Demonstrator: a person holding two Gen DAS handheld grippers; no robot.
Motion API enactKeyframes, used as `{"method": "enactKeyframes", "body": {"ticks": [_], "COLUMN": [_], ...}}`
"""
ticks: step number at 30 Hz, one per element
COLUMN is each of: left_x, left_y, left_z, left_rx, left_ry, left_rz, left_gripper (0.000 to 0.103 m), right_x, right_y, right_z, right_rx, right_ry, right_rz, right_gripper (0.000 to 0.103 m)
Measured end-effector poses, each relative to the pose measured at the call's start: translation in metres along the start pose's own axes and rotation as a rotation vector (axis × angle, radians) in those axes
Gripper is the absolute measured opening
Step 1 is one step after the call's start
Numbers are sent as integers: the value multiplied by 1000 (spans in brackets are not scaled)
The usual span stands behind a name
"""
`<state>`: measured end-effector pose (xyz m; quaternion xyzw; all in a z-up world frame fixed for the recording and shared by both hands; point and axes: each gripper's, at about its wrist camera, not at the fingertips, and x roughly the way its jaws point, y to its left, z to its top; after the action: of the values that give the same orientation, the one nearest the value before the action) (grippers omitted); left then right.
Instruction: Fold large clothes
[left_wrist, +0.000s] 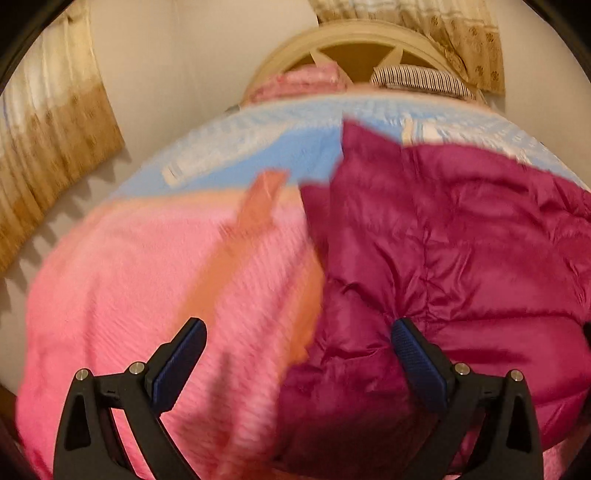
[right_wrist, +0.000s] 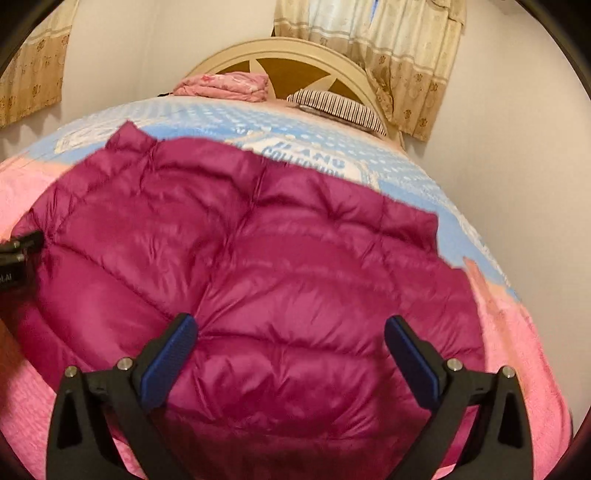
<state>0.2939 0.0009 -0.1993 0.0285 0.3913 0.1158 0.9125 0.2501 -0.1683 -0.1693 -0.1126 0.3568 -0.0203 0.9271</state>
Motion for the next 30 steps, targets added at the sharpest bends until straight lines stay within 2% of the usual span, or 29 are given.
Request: {"method": "enactKeyframes", "body": {"ticks": [5, 7, 9, 10, 11, 13, 14, 15, 24, 30], "left_x": [0, 3, 2, 1, 0, -4, -5, -8, -58, -92], "left_y": [-11, -15, -18, -23, -26, -35, -36, -36, -6, 47], "left_z": [1, 2, 2, 1, 0, -2, -2, -2, -5, -5], "left_rx": [32, 41, 56, 74, 87, 126, 130, 131, 105, 54], "left_ry": [-25, -12, -8, -6, -9, -25, -29, -38, -138, -180], "left_rz": [0, -18, -74, -106, -112, -104, -112, -116, -135, -80], "left_gripper": [100, 93, 62, 54, 45, 32, 20, 14, 6, 3], "right_x": [13, 15, 15, 15, 15, 15, 14, 14, 2, -13], "right_y": [1, 0, 0, 0, 1, 3, 3, 3, 26, 74], "right_z": [2, 0, 0, -1, -1, -2, -2, -2, -2, 1], "right_rx": [-20, -20, -22, -24, -27, -29, -28, -28, -69, -112], "right_ry": [53, 61, 60, 59, 58, 59, 59, 59, 47, 21], "right_rz": [-10, -11, -14, -17, -20, -24, -23, -23, -109, -43], "right_gripper": [103, 103, 103, 103, 103, 103, 103, 103, 103, 102]}}
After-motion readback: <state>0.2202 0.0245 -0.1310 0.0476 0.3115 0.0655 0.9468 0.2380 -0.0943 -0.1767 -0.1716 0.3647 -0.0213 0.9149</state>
